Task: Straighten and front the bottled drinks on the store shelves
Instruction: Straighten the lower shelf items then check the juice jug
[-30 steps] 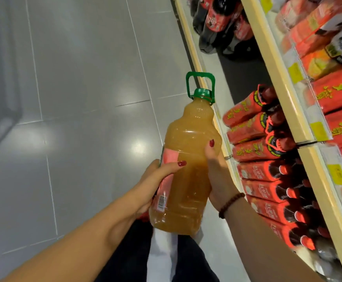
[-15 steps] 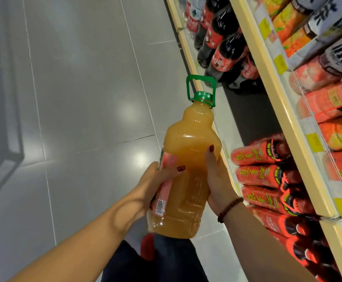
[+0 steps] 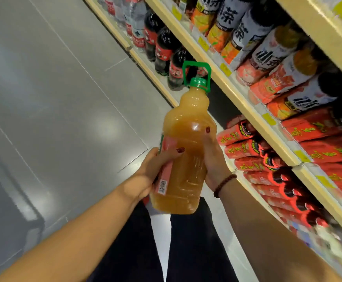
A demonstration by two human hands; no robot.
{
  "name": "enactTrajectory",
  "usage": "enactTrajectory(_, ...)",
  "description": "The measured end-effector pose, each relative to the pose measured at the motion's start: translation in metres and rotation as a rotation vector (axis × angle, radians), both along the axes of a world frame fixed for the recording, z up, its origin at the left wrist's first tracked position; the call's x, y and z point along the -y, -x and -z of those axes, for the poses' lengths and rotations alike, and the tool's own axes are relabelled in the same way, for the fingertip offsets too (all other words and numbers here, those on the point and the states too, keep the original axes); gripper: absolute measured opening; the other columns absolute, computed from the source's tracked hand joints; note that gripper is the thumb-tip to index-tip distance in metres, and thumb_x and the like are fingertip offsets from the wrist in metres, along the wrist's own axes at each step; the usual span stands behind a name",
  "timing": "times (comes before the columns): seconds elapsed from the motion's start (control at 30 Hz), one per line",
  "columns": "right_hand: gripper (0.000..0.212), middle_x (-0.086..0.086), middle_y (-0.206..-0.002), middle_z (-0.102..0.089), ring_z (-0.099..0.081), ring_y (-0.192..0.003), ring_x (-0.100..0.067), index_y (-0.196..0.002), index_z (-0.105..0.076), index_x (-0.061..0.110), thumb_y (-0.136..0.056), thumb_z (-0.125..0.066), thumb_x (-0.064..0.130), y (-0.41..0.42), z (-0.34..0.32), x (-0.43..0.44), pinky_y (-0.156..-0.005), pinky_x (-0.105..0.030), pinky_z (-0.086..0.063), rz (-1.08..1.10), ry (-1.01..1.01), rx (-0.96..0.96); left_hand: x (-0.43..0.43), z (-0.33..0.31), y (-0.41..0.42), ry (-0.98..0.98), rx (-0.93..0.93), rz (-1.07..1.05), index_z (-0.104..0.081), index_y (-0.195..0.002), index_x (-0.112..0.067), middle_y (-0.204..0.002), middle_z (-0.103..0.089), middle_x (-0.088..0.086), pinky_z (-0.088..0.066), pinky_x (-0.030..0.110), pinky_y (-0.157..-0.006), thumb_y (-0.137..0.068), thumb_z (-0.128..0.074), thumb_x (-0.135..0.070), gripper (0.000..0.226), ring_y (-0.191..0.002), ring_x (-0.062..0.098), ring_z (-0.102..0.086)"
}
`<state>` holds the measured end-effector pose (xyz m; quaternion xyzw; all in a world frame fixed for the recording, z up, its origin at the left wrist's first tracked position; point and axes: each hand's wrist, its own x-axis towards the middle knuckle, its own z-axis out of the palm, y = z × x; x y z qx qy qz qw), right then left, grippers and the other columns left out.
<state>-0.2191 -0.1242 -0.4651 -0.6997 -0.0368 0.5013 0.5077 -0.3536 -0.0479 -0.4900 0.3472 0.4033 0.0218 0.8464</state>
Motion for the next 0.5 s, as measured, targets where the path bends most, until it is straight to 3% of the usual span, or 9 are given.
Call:
enactTrajectory(0.07, 0.092, 0.006, -0.125, -0.062, -0.061, -0.108, -0.015, -0.135, -0.047, 0.039, -0.055, -0.056, 0.082, 0.015, -0.02, 0.004, -0.083, -0.041, -0.055, 0.102, -0.022, -0.003, -0.007, -0.018, 0.008, -0.02, -0.032, 0.08, -0.057, -0.127, -0.015, -0.117, -0.068, 0.019, -0.053, 0.057, -0.089, -0.058, -0.084, -0.052, 0.083, -0.105, 0.04, -0.066)
enactTrajectory(0.23, 0.08, -0.002, -0.127, -0.064, -0.063, -0.112, -0.022, -0.132, -0.052, 0.032, -0.063, -0.057, 0.072, 0.056, -0.064, 0.03, -0.095, -0.049, -0.052, 0.344, -0.099, -0.02, -0.008, -0.07, 0.028, -0.094, 0.016, 0.317, -0.071, -0.107, -0.019, -0.11, -0.07, 0.02, -0.056, 0.051, -0.087, -0.068, -0.076, -0.045, 0.048, -0.099, 0.038, -0.069)
enactTrajectory(0.37, 0.08, -0.003, -0.131, -0.061, -0.06, -0.116, -0.024, -0.132, -0.051, 0.032, -0.062, -0.055, 0.071, 0.079, -0.092, 0.059, -0.098, -0.052, -0.049, 0.509, -0.111, -0.008, 0.005, -0.097, 0.031, -0.159, -0.011, 0.477, -0.064, -0.118, -0.013, -0.111, -0.071, 0.017, -0.052, 0.054, -0.094, -0.064, -0.076, -0.049, 0.067, -0.102, 0.038, -0.067)
enactTrajectory(0.5, 0.097, -0.004, -0.137, -0.055, -0.055, -0.12, -0.028, -0.142, -0.04, 0.032, -0.058, -0.052, 0.077, 0.094, -0.111, 0.106, -0.101, -0.058, -0.044, 0.647, -0.088, 0.021, 0.039, -0.115, 0.023, -0.176, -0.02, 0.631, -0.049, -0.134, -0.016, -0.12, -0.067, 0.014, -0.048, 0.057, -0.096, -0.05, -0.081, -0.061, 0.1, -0.11, 0.036, -0.063)
